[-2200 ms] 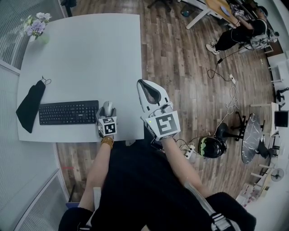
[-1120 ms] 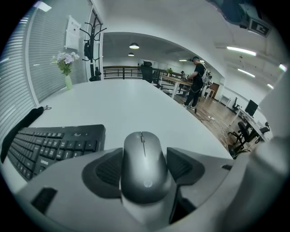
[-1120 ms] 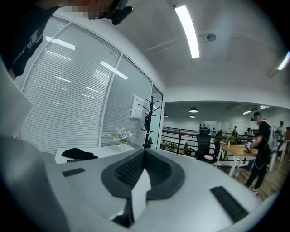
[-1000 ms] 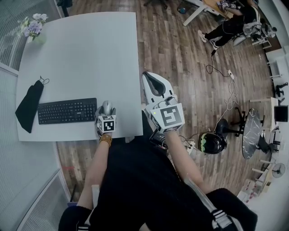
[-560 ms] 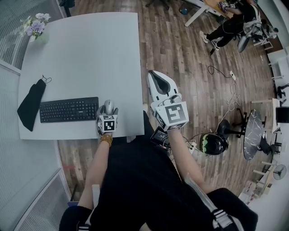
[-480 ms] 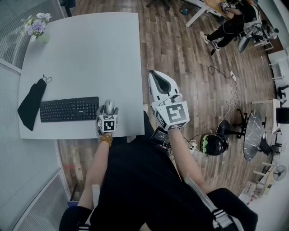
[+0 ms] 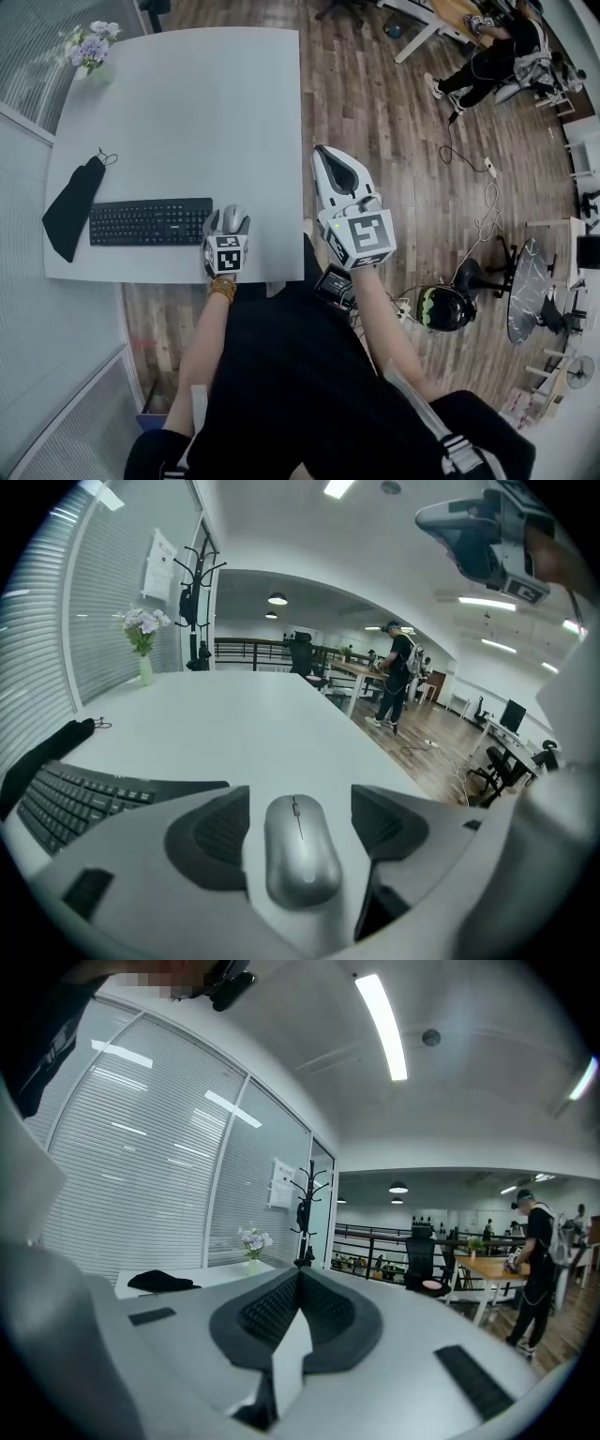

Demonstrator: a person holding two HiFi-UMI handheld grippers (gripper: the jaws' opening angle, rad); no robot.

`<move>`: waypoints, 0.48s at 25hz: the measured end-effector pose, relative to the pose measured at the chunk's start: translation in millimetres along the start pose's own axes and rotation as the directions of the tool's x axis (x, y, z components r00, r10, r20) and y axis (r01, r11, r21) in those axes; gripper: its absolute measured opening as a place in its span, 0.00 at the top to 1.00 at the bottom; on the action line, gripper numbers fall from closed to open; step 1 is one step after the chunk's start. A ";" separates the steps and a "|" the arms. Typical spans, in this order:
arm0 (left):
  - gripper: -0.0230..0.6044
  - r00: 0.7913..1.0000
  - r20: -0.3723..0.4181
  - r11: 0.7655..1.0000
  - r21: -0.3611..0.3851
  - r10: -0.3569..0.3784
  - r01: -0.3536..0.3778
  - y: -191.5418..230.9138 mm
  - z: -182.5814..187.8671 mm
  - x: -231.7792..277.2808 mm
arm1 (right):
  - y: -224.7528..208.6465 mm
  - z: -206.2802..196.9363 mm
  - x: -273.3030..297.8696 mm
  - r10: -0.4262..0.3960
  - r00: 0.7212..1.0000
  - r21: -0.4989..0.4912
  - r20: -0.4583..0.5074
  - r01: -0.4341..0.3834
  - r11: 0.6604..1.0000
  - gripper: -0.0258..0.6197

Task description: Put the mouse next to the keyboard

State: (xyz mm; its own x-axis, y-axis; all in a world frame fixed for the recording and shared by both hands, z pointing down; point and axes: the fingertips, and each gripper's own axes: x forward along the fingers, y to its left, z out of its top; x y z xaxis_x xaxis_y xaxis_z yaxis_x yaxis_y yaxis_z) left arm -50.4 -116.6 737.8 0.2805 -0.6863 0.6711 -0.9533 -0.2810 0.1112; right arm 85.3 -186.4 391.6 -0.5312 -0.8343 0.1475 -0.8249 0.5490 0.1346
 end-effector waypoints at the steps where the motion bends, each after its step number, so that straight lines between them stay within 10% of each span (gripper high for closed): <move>1: 0.42 1.000 0.011 1.000 0.001 0.004 -0.004 0.9 4.1 -2.0 | 1.2 0.3 0.3 0.003 1.000 0.001 0.001 -0.003 1.000 0.96; 12: 0.43 0.997 0.066 0.999 0.009 0.035 -0.035 9.4 28.5 -17.8 | 12.4 -2.5 4.1 0.032 0.999 0.007 0.003 -0.032 0.999 0.96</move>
State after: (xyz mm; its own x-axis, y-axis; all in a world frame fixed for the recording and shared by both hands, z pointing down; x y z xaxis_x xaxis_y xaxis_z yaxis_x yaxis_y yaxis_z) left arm -61.2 -126.2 706.0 0.2539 -0.7381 0.6251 -0.9616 -0.2623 0.0809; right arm 73.4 -182.9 396.4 -0.5578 -0.8165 0.1489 -0.8089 0.5750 0.1228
